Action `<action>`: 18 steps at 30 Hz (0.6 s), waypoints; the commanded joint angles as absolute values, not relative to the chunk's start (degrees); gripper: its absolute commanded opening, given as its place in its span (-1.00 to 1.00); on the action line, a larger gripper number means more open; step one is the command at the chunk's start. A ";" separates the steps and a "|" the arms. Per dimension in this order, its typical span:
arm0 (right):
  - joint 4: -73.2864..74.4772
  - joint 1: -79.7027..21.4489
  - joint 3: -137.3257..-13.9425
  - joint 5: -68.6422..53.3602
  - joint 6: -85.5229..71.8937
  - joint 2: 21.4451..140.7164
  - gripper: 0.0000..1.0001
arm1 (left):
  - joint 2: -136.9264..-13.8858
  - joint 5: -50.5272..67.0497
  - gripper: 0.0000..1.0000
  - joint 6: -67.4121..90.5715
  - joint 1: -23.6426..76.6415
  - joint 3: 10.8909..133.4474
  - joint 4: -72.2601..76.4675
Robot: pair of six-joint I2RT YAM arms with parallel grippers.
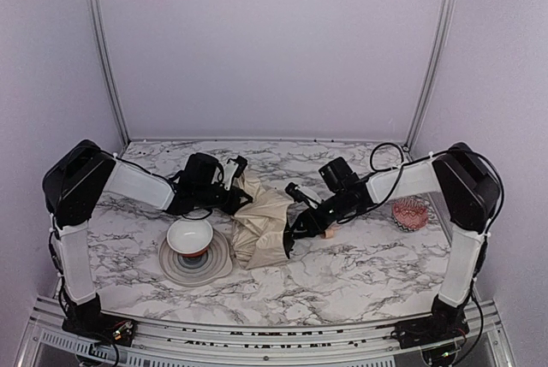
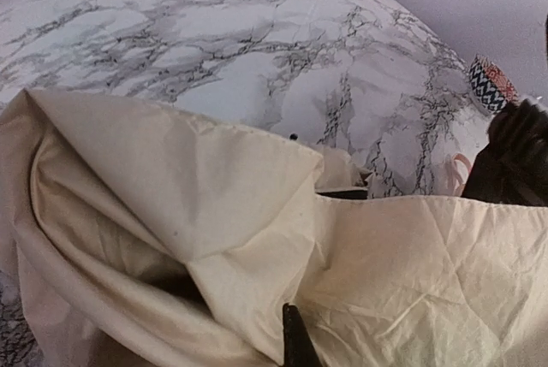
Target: Put away the umbrella
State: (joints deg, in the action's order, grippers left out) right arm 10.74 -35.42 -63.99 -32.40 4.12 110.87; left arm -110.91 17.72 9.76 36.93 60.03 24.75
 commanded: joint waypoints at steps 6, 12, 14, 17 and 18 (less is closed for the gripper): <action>14.13 -32.93 -60.59 -18.69 -0.83 92.91 -0.14 | -120.38 23.64 -1.00 13.99 37.44 63.37 22.33; 10.05 -38.47 -55.13 -16.13 7.52 77.07 0.28 | -121.19 23.82 -1.00 12.99 37.69 63.27 21.82; 6.95 -41.70 -53.29 -22.13 10.21 73.86 0.90 | -121.31 23.90 -1.00 12.92 37.70 63.41 21.75; 0.75 -44.98 -51.01 -28.31 11.64 72.31 1.00 | -121.26 24.10 -1.00 12.71 37.82 63.71 21.62; 0.20 -46.10 -50.95 -28.07 12.50 72.68 0.99 | -121.14 24.04 -1.00 12.59 37.87 63.72 21.54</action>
